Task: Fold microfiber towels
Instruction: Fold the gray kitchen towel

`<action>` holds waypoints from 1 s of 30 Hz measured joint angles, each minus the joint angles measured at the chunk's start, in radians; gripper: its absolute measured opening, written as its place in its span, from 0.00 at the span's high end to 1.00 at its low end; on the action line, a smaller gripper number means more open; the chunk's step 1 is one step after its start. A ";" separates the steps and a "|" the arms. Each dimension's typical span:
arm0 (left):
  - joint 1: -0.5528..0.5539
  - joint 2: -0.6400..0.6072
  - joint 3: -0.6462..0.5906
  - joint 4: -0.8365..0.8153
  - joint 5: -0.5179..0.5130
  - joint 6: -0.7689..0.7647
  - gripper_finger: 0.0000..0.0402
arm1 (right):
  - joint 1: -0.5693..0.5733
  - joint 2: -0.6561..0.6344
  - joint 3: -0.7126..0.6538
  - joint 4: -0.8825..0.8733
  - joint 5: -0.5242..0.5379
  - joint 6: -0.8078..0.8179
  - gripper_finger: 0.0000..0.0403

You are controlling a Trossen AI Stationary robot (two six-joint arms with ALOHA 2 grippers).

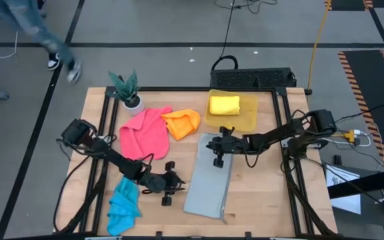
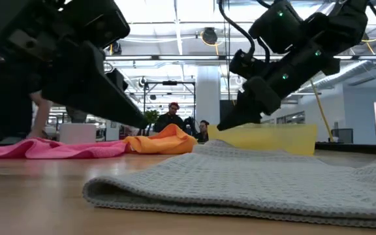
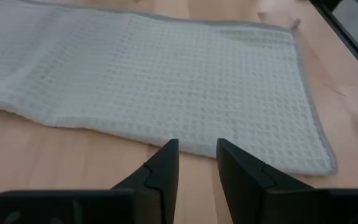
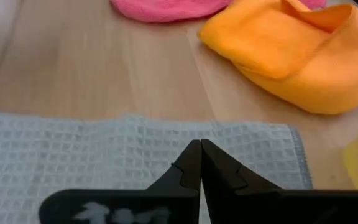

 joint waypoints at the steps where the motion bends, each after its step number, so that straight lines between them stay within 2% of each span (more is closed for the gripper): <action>1: 0.000 0.000 0.000 0.005 -0.006 0.000 0.73 | 0.000 0.011 0.000 0.012 0.000 0.004 1.00; 9: -0.045 0.000 0.000 0.072 -0.017 0.015 0.73 | -0.001 0.168 0.000 0.091 -0.001 0.050 1.00; 13: -0.067 0.000 0.000 0.099 -0.064 0.021 0.73 | 0.009 0.211 0.002 0.167 -0.107 0.040 1.00; 15: -0.071 0.000 0.000 0.096 -0.088 0.021 0.73 | 0.022 0.205 0.002 0.181 -0.171 0.029 1.00; 17: -0.075 0.000 0.000 0.098 -0.108 0.018 0.73 | 0.041 0.176 -0.002 0.164 -0.190 -0.003 1.00; 21: -0.075 0.000 0.000 0.097 -0.115 0.018 0.73 | 0.077 0.079 -0.001 0.147 -0.001 -0.016 1.00; 23: -0.072 0.000 0.000 0.097 -0.129 0.020 0.73 | 0.079 0.052 0.000 0.140 0.053 -0.019 1.00; 30: -0.067 0.000 0.000 0.096 -0.128 0.039 0.73 | 0.015 0.084 -0.001 0.025 0.018 0.020 1.00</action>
